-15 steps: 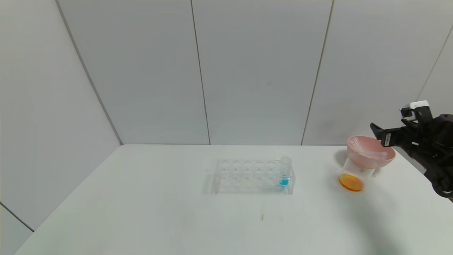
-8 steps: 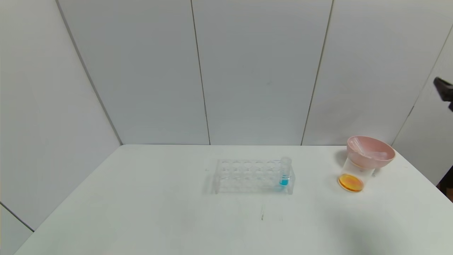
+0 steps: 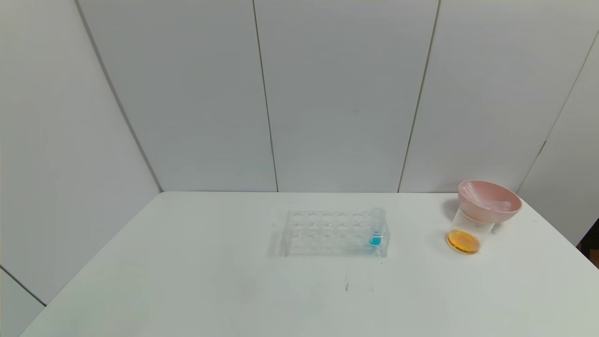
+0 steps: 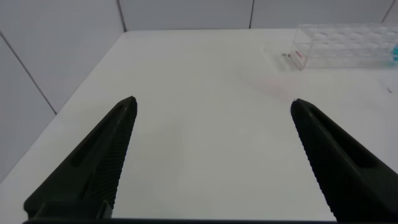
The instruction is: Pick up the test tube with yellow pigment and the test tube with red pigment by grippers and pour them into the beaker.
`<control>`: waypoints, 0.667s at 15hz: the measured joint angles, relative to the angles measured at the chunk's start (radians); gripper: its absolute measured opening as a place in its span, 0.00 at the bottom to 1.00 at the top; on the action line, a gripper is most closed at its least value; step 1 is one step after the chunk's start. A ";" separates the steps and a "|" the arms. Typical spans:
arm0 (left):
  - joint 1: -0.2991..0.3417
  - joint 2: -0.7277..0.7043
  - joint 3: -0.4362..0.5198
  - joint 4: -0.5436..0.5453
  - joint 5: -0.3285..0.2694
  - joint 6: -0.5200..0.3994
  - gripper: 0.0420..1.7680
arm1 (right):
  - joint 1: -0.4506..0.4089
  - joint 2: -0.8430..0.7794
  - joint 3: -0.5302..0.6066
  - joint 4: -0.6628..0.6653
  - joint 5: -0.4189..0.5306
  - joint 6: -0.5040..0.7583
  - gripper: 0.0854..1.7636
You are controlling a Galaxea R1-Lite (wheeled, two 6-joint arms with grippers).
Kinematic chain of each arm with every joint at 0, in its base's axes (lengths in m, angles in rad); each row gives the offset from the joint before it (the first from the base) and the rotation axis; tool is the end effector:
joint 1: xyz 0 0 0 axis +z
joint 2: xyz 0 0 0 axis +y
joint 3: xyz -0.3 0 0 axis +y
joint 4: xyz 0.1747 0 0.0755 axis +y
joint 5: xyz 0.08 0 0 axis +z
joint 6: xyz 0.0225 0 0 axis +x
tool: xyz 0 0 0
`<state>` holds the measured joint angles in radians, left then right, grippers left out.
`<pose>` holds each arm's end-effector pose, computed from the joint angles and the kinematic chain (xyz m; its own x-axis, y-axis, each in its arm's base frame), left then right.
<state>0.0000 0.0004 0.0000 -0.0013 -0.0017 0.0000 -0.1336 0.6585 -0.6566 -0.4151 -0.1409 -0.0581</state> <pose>-0.0228 0.0000 0.0756 1.0000 -0.0017 0.0009 0.0017 1.0000 0.0000 0.0305 -0.0073 0.2998 0.8800 -0.2600 0.3976 0.2820 0.9594 0.0031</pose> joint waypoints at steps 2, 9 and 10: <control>0.000 0.000 0.000 0.000 0.000 0.000 1.00 | 0.033 -0.189 0.097 0.112 -0.033 0.007 0.95; 0.000 0.000 0.000 0.000 0.000 0.000 1.00 | 0.122 -0.461 0.547 0.139 -0.080 0.017 0.96; 0.000 0.000 0.000 0.000 0.000 0.000 1.00 | 0.127 -0.499 0.598 0.158 -0.078 0.017 0.96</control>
<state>0.0000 0.0004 0.0000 -0.0013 -0.0017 0.0000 -0.0070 0.1600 -0.0585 -0.2568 -0.2191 -0.0415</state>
